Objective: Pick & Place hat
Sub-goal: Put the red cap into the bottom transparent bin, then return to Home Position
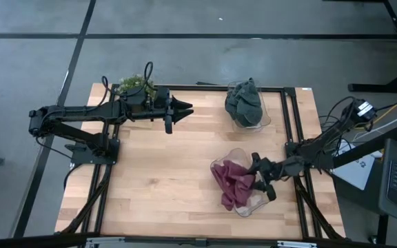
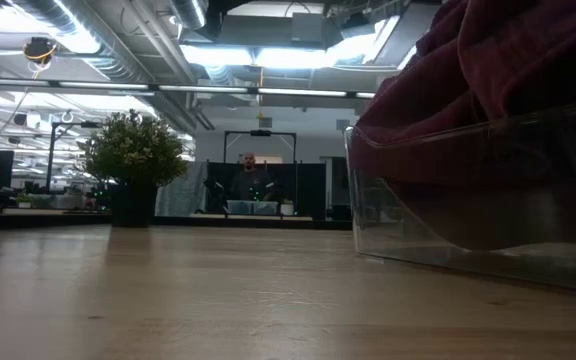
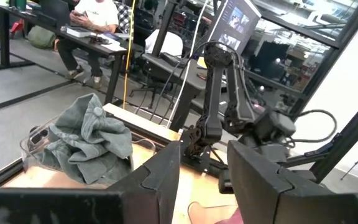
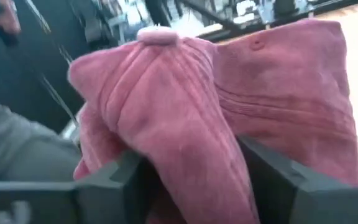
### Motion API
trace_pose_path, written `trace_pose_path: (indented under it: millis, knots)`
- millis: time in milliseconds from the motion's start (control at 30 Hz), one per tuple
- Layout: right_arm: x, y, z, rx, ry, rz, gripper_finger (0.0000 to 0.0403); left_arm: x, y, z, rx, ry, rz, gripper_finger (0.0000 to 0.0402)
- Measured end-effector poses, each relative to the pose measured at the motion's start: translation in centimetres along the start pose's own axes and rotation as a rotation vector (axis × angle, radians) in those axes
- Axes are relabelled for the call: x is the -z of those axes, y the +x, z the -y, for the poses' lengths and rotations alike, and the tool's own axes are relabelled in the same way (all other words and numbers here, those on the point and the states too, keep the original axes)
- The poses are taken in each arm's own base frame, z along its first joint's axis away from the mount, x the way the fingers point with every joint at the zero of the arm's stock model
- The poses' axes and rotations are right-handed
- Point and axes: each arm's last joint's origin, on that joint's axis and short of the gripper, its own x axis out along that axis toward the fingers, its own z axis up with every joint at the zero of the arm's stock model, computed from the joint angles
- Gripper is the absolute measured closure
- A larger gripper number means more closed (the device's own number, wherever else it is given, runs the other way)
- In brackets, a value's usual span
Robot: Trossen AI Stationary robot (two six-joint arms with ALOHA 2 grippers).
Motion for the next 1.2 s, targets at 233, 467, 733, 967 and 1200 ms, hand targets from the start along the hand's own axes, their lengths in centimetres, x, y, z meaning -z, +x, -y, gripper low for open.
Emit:
trace_pose_path:
  millis: [233,467,733,967,1200]
  knots:
    - [-3.1,-0.4,-1.4,0.049,-0.132,-0.149,0.033,0.0,0.0,0.0,0.001,0.0,0.002,0.0272]
    - [-4.3,-1.4,-2.0,0.014,-0.158,-0.317,0.038,-0.1,0.0,0.0,0.001,0.0,0.004,0.0272]
    - [-4.9,-1.3,-1.5,0.055,-0.016,-0.272,0.0212,-0.1,0.0,0.0,0.001,-0.029,0.005,0.0272]
    - [-6.0,-1.4,-2.0,-0.005,0.013,-0.18,0.0076,-0.1,0.0,0.0,0.001,-0.029,0.005,0.0272]
    - [-7.9,-3.2,-2.3,-0.046,0.043,-0.095,0.0041,-0.1,-0.1,0.1,0.007,-0.029,0.004,0.0272]
